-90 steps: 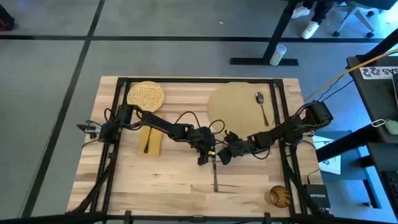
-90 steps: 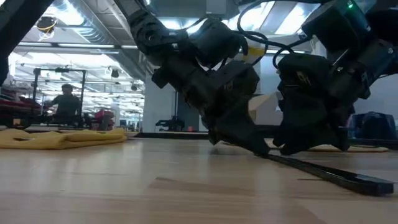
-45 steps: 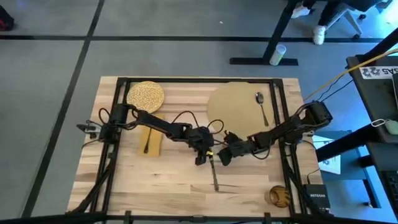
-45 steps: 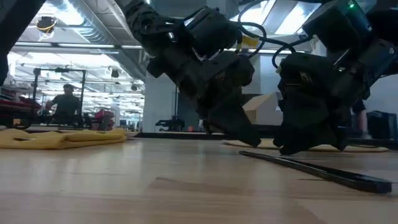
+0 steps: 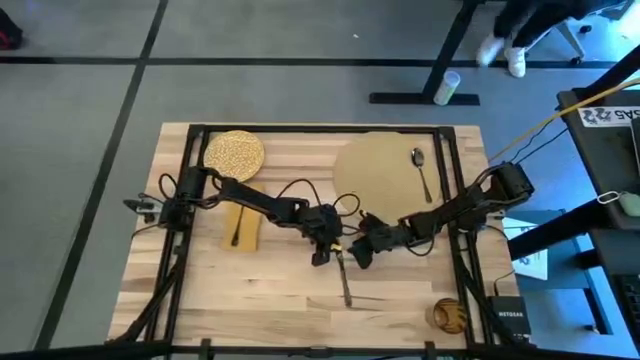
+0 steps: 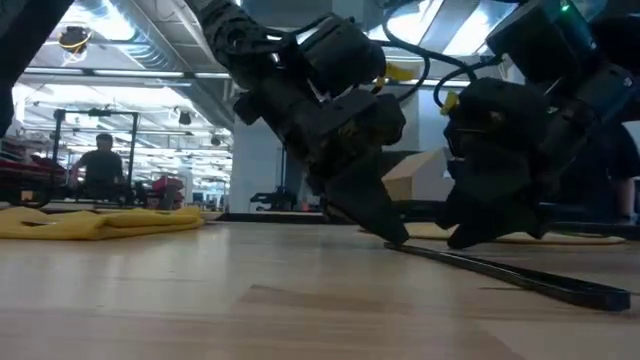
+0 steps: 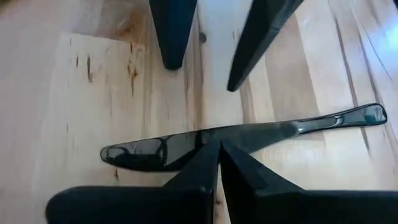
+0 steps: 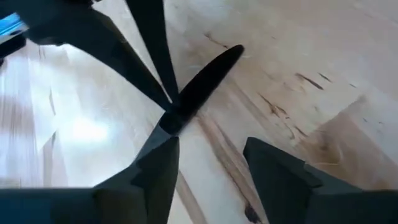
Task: Set table place
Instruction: Put the knife to the left of the spoon on the woven mat
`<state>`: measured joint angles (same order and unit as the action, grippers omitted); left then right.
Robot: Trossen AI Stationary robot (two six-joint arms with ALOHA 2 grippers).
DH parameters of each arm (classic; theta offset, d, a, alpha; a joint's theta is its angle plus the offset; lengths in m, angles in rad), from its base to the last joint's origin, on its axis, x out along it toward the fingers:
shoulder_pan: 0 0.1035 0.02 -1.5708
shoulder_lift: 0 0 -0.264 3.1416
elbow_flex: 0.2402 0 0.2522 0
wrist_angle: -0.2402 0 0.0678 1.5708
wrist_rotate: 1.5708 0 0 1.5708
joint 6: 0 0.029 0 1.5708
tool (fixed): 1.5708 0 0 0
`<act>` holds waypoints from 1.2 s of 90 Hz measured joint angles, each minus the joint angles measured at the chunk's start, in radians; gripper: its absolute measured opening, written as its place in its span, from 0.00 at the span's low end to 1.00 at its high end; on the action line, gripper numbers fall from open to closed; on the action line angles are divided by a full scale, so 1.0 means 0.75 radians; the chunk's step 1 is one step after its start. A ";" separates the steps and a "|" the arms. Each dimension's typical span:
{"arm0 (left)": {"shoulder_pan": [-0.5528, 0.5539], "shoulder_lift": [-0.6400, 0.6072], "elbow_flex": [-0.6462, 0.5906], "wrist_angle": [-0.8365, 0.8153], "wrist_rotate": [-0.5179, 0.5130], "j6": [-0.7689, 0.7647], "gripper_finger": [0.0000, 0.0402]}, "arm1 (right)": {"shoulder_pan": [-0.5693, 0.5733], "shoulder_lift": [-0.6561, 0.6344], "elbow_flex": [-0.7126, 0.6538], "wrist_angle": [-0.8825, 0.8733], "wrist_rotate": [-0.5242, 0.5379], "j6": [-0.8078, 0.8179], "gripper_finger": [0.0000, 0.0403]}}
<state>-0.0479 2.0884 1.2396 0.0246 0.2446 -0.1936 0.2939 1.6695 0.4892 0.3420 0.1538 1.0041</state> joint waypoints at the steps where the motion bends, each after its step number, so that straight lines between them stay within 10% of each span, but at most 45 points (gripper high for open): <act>1: 0.000 0.000 0.000 -0.002 -0.001 0.000 0.00 | 0.000 0.000 0.000 0.000 0.000 -0.005 0.47; 108: 0.003 0.024 -0.004 -0.032 -0.091 0.035 0.00 | -0.062 0.009 -0.002 0.073 0.034 -0.092 0.47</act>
<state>-0.0460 2.1064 1.2364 0.0007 0.1763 -0.1673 0.2474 1.6763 0.4881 0.3966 0.1795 0.9348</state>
